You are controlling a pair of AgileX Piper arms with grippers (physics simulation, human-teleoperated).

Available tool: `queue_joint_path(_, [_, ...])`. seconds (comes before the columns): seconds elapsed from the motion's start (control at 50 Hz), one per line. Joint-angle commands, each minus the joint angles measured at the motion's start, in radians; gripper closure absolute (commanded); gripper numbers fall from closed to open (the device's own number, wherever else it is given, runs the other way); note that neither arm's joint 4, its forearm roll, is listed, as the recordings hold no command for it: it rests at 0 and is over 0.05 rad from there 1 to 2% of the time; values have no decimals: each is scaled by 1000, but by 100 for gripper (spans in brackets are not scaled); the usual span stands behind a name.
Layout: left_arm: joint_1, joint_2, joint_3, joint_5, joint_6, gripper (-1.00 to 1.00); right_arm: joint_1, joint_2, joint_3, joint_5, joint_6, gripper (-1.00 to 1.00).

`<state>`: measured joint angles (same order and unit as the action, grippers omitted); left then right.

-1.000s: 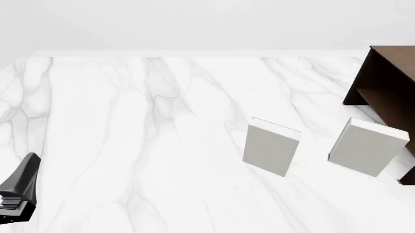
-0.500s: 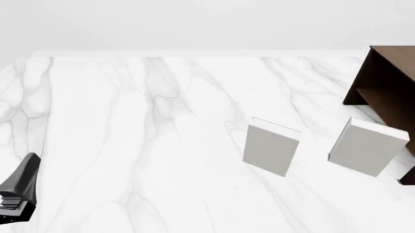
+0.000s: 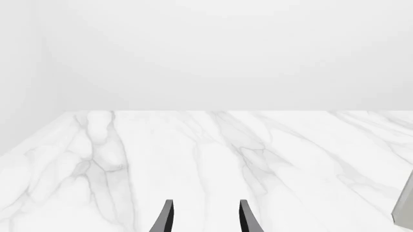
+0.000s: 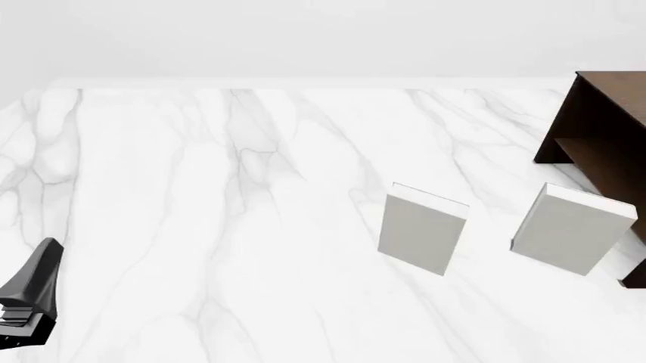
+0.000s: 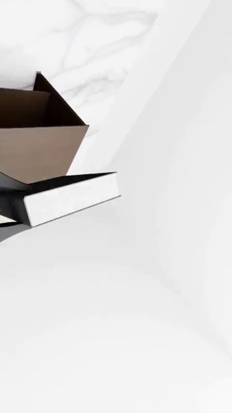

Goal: Pick up the book on the left and place it on top of the shelf.

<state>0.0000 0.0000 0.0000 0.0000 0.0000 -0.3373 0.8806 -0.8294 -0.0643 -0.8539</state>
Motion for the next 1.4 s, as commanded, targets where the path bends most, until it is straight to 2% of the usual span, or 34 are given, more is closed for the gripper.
queue_joint_path(0.02, [0, 0, 0, 0, 0, -100, -36, 34, -6, -45, -8, 100])
queue_joint_path(0.76, [0, 0, 0, 0, 0, -100, -143, 155, 19, -166, -51, 100])
queue_joint_path(1.4, [0, 0, 0, 0, 0, -100, -169, 311, -13, -263, -77, 100])
